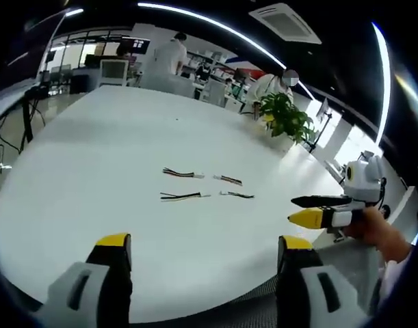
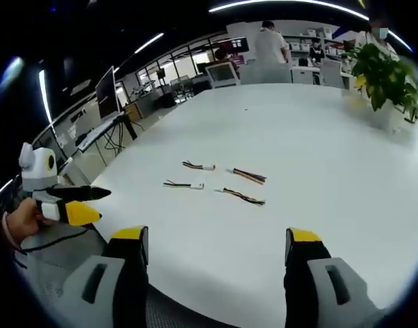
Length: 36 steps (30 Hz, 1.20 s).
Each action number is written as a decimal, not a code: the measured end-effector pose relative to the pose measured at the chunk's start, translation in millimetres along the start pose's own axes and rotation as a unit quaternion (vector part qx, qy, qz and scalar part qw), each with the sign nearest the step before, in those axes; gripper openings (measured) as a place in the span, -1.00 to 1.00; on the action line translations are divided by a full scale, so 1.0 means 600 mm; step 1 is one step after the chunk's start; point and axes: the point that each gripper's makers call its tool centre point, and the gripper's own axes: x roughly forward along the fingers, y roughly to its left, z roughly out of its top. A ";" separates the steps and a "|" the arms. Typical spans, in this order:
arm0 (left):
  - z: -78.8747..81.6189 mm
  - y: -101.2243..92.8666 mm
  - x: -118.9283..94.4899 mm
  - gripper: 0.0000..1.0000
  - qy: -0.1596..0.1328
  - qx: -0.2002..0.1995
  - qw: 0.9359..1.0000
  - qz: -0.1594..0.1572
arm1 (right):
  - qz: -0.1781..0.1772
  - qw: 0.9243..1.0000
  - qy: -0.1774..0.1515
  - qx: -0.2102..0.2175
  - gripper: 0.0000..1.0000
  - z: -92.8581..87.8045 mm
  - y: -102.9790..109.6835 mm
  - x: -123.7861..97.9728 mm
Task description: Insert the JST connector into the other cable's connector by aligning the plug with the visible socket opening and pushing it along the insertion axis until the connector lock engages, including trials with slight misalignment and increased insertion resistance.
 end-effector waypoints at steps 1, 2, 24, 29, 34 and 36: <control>0.000 0.000 0.001 0.72 0.000 0.002 1.000 0.000 | 0.000 1.000 0.000 -0.001 0.61 0.000 0.000 0.000; 0.000 0.001 0.001 0.72 0.000 0.005 1.000 0.000 | 0.001 1.000 0.001 -0.001 0.61 0.000 0.000 0.000; -0.016 0.003 0.012 0.72 0.018 0.002 1.000 -0.011 | 0.006 0.999 0.032 -0.015 0.55 -0.020 0.005 0.008; -0.013 0.001 0.010 0.72 0.015 -0.005 1.000 -0.012 | 0.004 0.999 0.030 -0.023 0.52 -0.018 0.005 0.008; -0.015 -0.001 0.010 0.72 0.017 -0.009 1.000 -0.012 | 0.006 0.999 0.032 -0.023 0.52 -0.020 0.006 0.009; -0.017 -0.002 0.010 0.72 0.020 -0.010 1.000 -0.013 | 0.007 0.999 0.034 -0.024 0.52 -0.021 0.007 0.009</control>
